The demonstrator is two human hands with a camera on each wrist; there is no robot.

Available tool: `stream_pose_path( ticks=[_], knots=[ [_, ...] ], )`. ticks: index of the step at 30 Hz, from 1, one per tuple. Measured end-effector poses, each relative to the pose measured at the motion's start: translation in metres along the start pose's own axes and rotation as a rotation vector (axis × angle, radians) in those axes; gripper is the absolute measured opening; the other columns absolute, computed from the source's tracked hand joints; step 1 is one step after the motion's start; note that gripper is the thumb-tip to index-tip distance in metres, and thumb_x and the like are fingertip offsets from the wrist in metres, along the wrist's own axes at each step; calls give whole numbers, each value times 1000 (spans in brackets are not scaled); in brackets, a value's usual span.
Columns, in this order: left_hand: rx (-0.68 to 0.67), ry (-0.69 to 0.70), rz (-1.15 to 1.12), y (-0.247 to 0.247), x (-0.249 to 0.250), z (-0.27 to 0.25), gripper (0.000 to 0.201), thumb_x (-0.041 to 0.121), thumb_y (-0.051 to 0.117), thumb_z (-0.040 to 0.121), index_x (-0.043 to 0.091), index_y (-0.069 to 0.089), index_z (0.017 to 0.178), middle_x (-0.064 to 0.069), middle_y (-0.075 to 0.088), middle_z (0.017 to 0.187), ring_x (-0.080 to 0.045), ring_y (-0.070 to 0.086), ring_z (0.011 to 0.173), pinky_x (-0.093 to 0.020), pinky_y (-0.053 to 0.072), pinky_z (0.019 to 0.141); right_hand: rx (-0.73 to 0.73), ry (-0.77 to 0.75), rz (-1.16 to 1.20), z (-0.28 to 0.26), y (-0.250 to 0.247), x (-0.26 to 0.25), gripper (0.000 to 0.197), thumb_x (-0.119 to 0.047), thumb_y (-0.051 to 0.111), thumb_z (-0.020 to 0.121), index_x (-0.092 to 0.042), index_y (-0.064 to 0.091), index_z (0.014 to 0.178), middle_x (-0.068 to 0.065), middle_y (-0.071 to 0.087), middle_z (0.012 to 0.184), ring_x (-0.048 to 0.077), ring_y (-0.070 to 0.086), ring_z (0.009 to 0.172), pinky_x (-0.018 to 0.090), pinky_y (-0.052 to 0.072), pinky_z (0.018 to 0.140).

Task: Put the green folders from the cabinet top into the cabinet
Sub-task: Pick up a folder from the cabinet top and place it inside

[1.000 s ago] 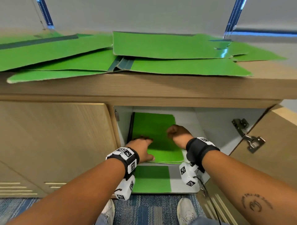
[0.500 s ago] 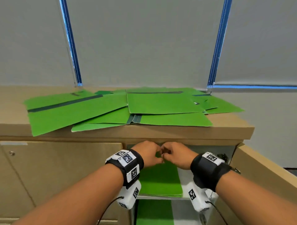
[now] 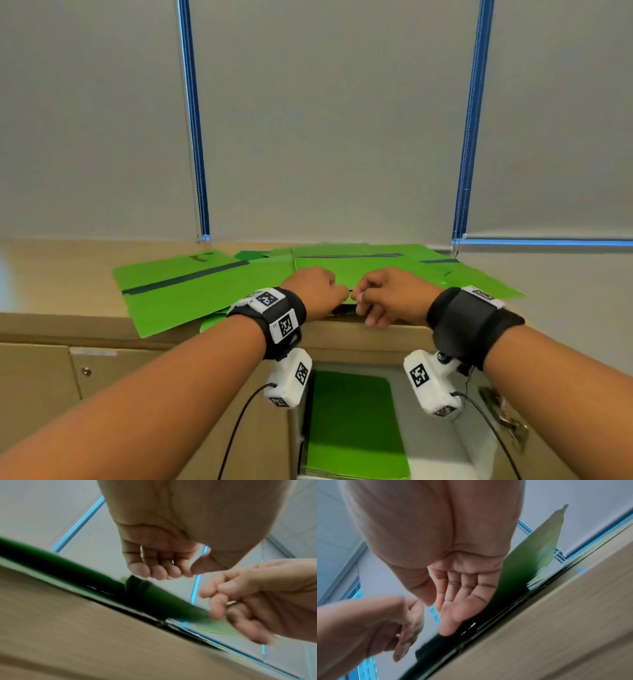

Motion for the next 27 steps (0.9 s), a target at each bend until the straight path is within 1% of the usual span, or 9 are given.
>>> stream_pose_path(
  ticks=[3,5,7,9,12,16,23,25,27],
  knots=[
    [48,-75,33,-23,-28,11,29,40,49,86,14,51,73,-9,59,82,-31,55,81,-31,38,62,62,13,113,2,-22,-13,17,-11,49,93,-3,61,102,12,68,83,18,58,50,23,43,44],
    [33,-156,163,-25,-56,18,34,43,53,84,13,59,97,-14,61,108,-32,58,96,-33,44,73,95,5,130,5,-33,-18,16,-12,50,93,-5,62,100,11,68,84,19,59,53,23,44,45],
    [-83,-294,302,-13,-96,21,62,52,57,82,12,49,129,-19,44,137,-35,52,117,-38,46,89,104,19,120,9,-38,-15,13,-12,51,93,-7,61,98,11,67,86,19,61,58,23,47,49],
    [-174,-411,374,-3,-130,20,80,60,57,81,12,36,141,-19,30,149,-37,44,128,-43,43,100,106,60,132,13,-39,-7,10,-11,51,93,-8,60,97,10,65,88,19,61,62,25,49,52],
    [-234,-481,366,7,-156,15,92,71,52,80,9,31,145,-17,36,148,-34,44,130,-42,41,104,106,127,184,18,-40,9,9,-11,52,94,-9,59,98,9,62,91,20,62,68,28,51,58],
    [-254,-452,337,13,-157,12,86,67,47,87,8,31,147,-13,40,149,-29,43,133,-36,38,107,127,178,200,23,-44,26,6,-11,53,94,-10,59,95,11,60,94,22,62,72,30,53,61],
    [-206,-275,568,5,-130,15,56,58,41,93,9,61,114,-9,63,116,-27,60,103,-36,50,89,150,277,157,27,-42,47,11,-12,54,93,-7,59,101,11,57,97,23,60,82,33,53,67],
    [-199,-288,536,7,-130,13,66,66,39,89,10,58,119,-13,56,128,-29,58,109,-37,48,94,135,310,133,29,-37,53,10,-12,55,92,-7,58,100,11,55,93,22,58,78,32,52,65],
    [-226,-354,416,15,-139,7,95,84,41,74,12,44,136,-16,43,142,-32,52,120,-40,45,98,111,346,121,29,-30,59,8,-11,55,93,-8,55,100,8,52,84,17,54,70,29,50,61]
  ],
)
Point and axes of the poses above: each hand's wrist, its own z-axis towards the middle knuckle, its own y-axis out of the palm, x = y × z, the point moved 10 cm from there along z, towards the middle knuckle
